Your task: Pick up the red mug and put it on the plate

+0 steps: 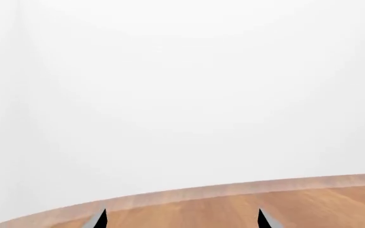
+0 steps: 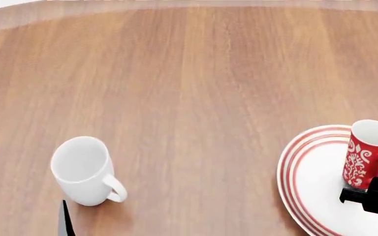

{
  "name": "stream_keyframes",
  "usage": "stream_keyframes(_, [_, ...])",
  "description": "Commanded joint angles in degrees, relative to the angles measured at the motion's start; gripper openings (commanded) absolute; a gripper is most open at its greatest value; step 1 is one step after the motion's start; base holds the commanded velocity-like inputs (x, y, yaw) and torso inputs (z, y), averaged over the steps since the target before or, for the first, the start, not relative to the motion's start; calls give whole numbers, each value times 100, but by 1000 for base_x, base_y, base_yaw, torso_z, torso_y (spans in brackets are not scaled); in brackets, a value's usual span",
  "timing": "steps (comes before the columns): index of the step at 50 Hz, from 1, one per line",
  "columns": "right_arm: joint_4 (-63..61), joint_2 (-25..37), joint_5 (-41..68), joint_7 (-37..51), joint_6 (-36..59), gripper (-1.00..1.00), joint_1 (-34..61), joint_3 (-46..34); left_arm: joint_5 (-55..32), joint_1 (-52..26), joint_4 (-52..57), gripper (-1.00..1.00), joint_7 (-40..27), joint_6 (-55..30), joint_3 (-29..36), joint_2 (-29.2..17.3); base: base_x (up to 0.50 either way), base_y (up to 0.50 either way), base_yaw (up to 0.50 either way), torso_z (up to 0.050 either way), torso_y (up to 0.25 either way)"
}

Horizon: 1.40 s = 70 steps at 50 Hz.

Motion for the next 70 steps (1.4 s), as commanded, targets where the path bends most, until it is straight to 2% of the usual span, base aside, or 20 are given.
stream_keyframes(1, [-2,-2,4,7,-21,-100,12,39,-16,-23,-62,100,-3,123,17,6,0,0,0,0,-31])
stream_keyframes(23, [-2,-45,-69,-251,228,-100,-168,-202,-77,-37,-77,100,16,147,62,-8,0,0,0,0,0])
stream_keyframes(24, [-2,-50,-86,-249,172,100,-206,-242,-83,-36,-75,100,17,144,64,-9,0,0,0,0,0])
stream_keyframes(30, [-2,-47,-9,-486,163,100,-356,-288,-92,-38,-73,100,17,141,74,-13,0,0,0,0,0])
stream_keyframes(54, [-2,113,121,-1002,-65,100,-733,431,-44,-56,-105,100,-27,201,86,-19,0,0,0,0,0])
stream_keyframes(64, [-4,167,152,-1278,-429,100,-770,600,-106,-49,-73,100,-7,138,111,-32,0,0,0,0,0])
stream_keyframes(70, [-43,171,195,-1578,-1033,100,-841,648,-153,-20,42,100,20,-82,135,-65,0,0,0,0,0])
